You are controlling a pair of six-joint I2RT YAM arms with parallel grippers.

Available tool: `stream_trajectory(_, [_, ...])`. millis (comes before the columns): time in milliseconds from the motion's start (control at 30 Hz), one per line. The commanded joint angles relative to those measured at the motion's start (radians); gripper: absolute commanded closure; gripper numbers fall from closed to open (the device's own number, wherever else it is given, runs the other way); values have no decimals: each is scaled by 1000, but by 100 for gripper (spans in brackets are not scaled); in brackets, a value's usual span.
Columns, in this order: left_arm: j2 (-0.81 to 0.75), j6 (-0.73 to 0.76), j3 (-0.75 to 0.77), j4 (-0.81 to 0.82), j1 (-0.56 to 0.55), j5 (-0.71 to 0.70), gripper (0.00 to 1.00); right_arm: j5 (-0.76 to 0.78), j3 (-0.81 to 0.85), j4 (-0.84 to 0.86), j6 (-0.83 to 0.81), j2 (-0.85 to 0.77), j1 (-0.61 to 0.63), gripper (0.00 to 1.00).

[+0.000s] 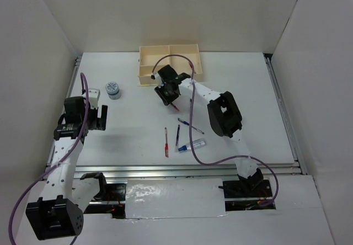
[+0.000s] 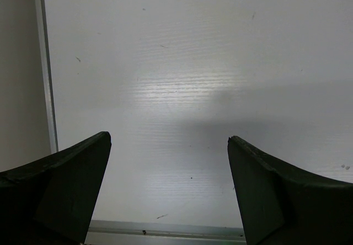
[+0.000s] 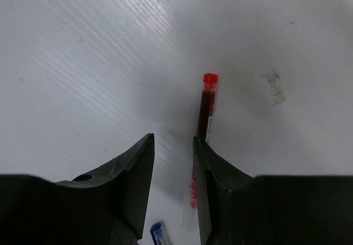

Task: Sort the stationery into containers
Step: Pick up the pen from the center of the board.

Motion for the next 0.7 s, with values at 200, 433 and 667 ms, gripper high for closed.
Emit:
stream_trajectory(200, [-13,22,-4,15,4,26,1,23,77,-23,-34,52,-35,58])
stream_trajectory(433, [-36,20,-11,21,4,31,1,-14,89,-61,-71,78,-49,61])
stream_trajectory(667, [-94,36,-33,45,7,110,1,-79,71,-110,-155,72,-50,74])
